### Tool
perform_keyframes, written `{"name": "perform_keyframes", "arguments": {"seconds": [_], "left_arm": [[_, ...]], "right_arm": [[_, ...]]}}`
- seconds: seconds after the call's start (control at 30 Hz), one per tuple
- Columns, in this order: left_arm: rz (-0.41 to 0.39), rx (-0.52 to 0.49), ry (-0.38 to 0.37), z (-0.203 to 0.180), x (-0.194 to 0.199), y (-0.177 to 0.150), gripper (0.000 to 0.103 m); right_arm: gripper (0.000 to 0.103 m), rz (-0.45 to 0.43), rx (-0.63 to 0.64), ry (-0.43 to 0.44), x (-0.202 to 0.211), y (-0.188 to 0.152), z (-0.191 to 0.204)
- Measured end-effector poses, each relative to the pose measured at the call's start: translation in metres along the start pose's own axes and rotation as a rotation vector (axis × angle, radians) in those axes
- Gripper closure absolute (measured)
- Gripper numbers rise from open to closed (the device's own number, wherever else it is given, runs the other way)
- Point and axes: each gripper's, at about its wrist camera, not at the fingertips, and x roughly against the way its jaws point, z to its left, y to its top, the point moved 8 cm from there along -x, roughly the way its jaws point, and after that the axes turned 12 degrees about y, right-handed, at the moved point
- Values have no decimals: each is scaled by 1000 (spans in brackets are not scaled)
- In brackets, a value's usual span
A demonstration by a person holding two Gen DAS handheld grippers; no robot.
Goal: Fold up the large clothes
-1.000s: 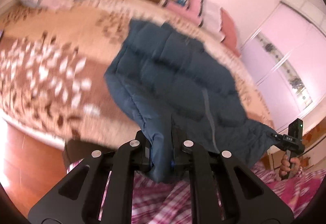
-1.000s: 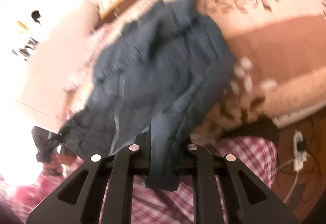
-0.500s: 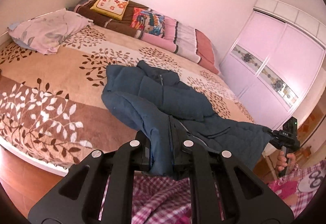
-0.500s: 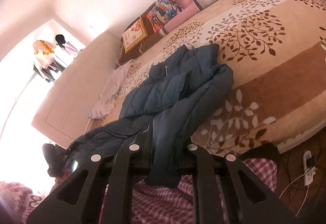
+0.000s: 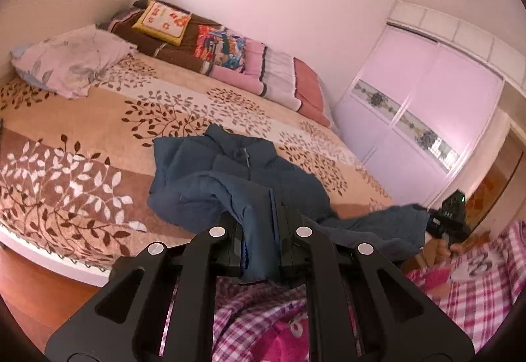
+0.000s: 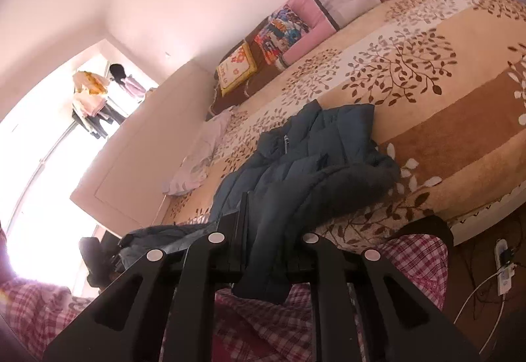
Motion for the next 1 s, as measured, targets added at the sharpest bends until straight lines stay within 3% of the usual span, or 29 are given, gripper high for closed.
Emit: {"name": "perform_keyframes", "arguments": {"seconds": [0.17,0.47,0.77,1.0], "left_arm": [[-9,45,-2,2,-28,22,92],[-5,60,51,4,-101,91,91],[59,156,178,45,-248,154,91],[156,260,282,86,-354,155,91]], "right_arm": [[88,-5,-53,6,-20,21,-19],[88,34,-75,0,-94,113,-45],[88,74,-148,-103,-209,206,-129],[88,102,-303,-192,-287,223,-224]]}}
